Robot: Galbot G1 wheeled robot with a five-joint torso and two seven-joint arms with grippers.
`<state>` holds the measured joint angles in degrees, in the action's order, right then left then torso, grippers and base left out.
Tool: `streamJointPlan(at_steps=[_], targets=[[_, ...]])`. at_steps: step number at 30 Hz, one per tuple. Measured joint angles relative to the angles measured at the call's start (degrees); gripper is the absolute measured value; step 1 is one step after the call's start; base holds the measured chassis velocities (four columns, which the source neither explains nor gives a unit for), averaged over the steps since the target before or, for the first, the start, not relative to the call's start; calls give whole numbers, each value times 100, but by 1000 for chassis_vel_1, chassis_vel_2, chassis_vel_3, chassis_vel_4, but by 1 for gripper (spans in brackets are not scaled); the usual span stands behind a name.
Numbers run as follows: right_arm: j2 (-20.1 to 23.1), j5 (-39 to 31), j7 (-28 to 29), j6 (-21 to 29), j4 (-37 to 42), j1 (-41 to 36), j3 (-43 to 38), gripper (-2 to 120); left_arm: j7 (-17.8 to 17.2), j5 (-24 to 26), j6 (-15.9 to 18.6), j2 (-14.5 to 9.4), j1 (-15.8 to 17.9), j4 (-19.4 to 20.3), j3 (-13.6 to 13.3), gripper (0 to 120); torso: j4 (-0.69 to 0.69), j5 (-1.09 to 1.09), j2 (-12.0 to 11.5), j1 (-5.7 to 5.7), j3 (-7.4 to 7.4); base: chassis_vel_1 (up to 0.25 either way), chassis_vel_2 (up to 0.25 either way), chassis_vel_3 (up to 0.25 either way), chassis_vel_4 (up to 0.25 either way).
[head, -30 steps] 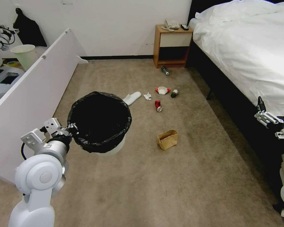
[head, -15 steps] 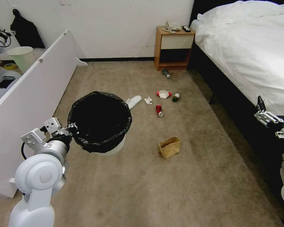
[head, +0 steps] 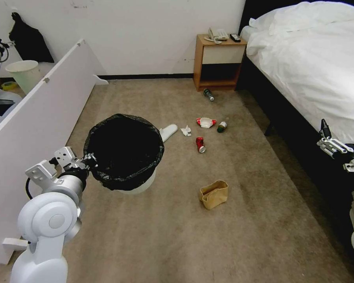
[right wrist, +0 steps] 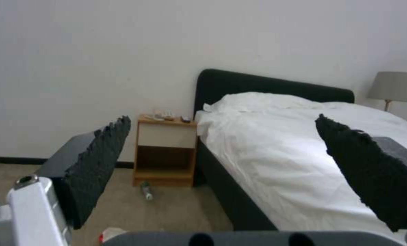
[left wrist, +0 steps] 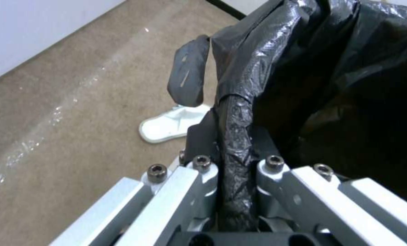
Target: Pick up the trash bin, then pick up the garbage from the floor and place it into the trash bin.
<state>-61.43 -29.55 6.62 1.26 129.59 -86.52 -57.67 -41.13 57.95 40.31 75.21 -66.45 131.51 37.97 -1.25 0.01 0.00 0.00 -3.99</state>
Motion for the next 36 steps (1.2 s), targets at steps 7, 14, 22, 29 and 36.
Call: streamJointPlan(at_steps=[7, 14, 22, 29, 36], targets=[[3, -18, 1, -7, 9, 1, -2, 100, -4, -1, 0, -7, -1, 2, 4, 5, 0, 0, 0, 0, 0, -89, 80, 94, -89], [2, -19, 1, -10, 13, -1, -12, 100, -5, 1, -1, -12, -13, 23, 10, 5, 0, -1, 0, 0, 0, -86, 98, 97, -100], [-21, -17, -15, -38, 17, -16, -24, 100, -9, -1, 0, -11, -16, 25, 11, 5, 0, -1, 0, 0, 0, -112, 107, 110, -108], [-16, -17, -28, -65, 18, -21, -51, 100, -10, -16, 0, 3, -16, 25, 9, 5, 0, -1, 0, 0, 0, -114, 95, 99, -105], [-6, -24, -31, -67, 21, -27, -69, 100, -10, -21, -1, 9, -11, 15, 0, 5, 2, -1, 0, 0, 0, -117, 139, 120, -137]])
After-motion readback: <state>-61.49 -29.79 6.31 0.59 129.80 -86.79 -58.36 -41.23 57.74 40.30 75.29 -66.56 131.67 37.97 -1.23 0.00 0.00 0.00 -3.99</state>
